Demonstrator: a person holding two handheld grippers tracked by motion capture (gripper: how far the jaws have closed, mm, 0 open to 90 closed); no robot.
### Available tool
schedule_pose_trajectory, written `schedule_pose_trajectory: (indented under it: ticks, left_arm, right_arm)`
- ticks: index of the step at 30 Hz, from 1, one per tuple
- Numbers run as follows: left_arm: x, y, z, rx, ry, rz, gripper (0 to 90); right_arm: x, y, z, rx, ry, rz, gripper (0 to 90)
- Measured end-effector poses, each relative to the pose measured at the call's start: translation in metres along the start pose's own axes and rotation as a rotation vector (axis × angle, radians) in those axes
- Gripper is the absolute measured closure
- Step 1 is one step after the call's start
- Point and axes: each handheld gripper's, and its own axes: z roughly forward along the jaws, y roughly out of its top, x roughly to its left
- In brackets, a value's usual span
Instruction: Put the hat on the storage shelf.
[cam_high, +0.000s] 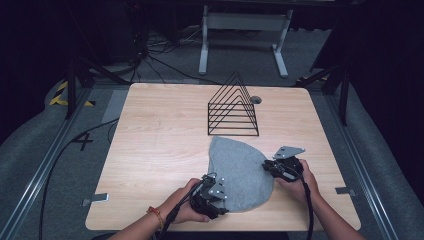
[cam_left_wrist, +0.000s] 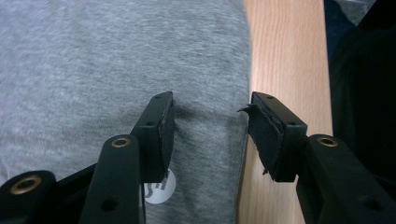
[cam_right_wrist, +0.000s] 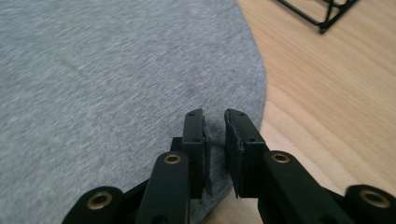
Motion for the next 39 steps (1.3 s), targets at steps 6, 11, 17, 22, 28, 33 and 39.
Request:
schedule_pose_trajectory:
  ticks: [6,11,17,22,28,33,39]
  left_arm:
    - [0.001,0.007,0.0,-0.03,-0.001,0.028,47.5]
    - [0.02,0.008,-0.023,-0.092,0.085,0.0,46.7]
    - [0.07,-0.001,-0.047,-0.119,0.218,-0.091,47.1]
    - [0.104,-0.006,-0.049,-0.121,0.299,-0.123,48.4]
    - [0.133,-0.002,-0.028,-0.103,0.316,-0.15,48.4]
    - [0.146,0.001,-0.015,-0.074,0.331,-0.164,50.7]
    - [0.14,0.0,-0.012,0.013,0.319,-0.129,53.3]
  right_arm:
    - [-0.005,-0.001,-0.004,-0.024,-0.022,0.037,71.1]
    - [0.008,-0.001,-0.019,-0.076,0.027,0.045,71.0]
    - [0.055,0.0,-0.03,-0.097,0.149,-0.016,71.9]
    - [0.09,0.002,-0.026,-0.085,0.203,-0.063,73.7]
    - [0.109,-0.002,-0.019,-0.051,0.248,-0.085,76.3]
    - [0.112,-0.009,-0.019,-0.037,0.261,-0.078,76.9]
    - [0.1,-0.016,-0.025,-0.027,0.235,-0.068,76.8]
